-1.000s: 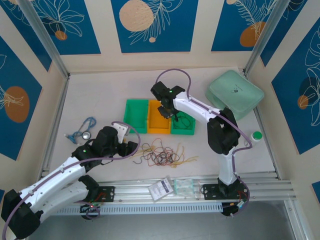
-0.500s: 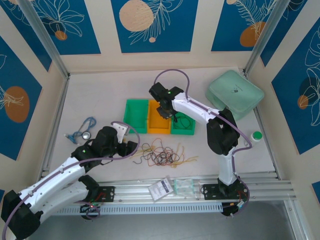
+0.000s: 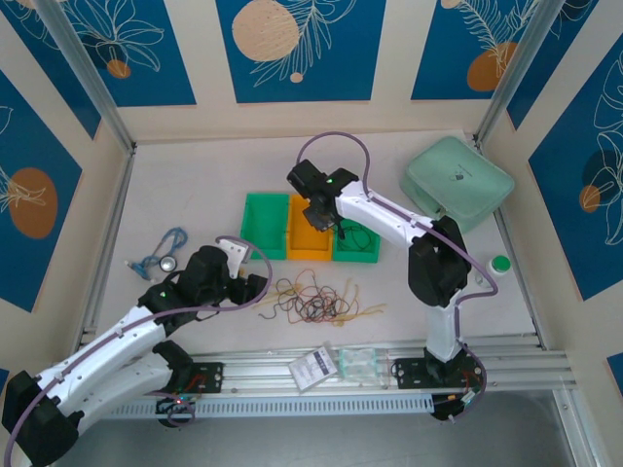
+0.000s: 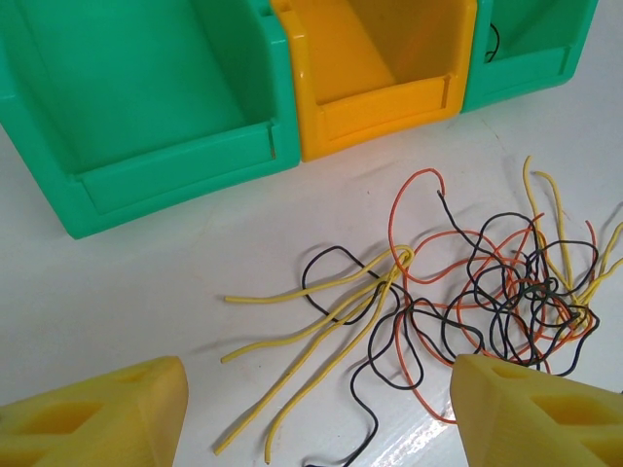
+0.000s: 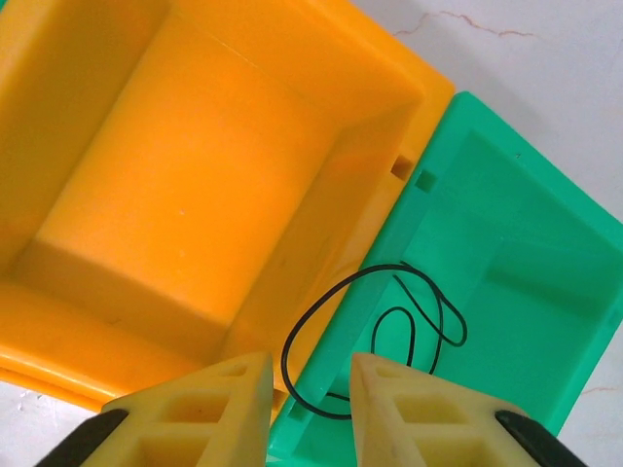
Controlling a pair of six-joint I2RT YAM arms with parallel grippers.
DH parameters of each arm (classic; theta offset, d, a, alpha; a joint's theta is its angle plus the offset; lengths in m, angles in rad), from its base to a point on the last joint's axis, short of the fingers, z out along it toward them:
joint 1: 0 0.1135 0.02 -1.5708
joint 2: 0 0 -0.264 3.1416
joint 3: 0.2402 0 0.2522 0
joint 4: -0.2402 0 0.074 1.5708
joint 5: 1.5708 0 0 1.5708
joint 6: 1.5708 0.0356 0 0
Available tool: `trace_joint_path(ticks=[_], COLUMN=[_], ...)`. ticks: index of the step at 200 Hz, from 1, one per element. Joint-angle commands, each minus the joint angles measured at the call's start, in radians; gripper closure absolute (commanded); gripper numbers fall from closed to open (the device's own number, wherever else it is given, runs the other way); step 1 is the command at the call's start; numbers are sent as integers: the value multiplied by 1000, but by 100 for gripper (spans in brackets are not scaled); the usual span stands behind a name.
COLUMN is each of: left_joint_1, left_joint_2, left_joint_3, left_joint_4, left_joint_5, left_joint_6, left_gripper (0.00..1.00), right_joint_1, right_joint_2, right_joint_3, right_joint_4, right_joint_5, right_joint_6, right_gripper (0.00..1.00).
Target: Untangle the cables
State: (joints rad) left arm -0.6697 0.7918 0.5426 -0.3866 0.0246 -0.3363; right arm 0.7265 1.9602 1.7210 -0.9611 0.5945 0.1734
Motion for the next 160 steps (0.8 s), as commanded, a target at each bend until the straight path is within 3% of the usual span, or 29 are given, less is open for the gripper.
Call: trace_joint_path(ticks=[1,129,160], left_joint_1=[15,19,20], left_joint_2=[-24,-47,-49], left_joint_3=[-6,-24,-27], left_joint_4=[-29,-36,-33], left_joint_5=[3,-3,0], left_joint_6=[-12,-10,-12], left_gripper=[29,28,28], right_joint_1=[-2,-25,-27], right_joint_2=[45,110,108], right_joint_3=[44,93,93], right_joint_4=[-48,-98,-96], right_joint_5=[-17,-2,6], right_joint_6=[30,50,51], right_gripper=[71,73,79])
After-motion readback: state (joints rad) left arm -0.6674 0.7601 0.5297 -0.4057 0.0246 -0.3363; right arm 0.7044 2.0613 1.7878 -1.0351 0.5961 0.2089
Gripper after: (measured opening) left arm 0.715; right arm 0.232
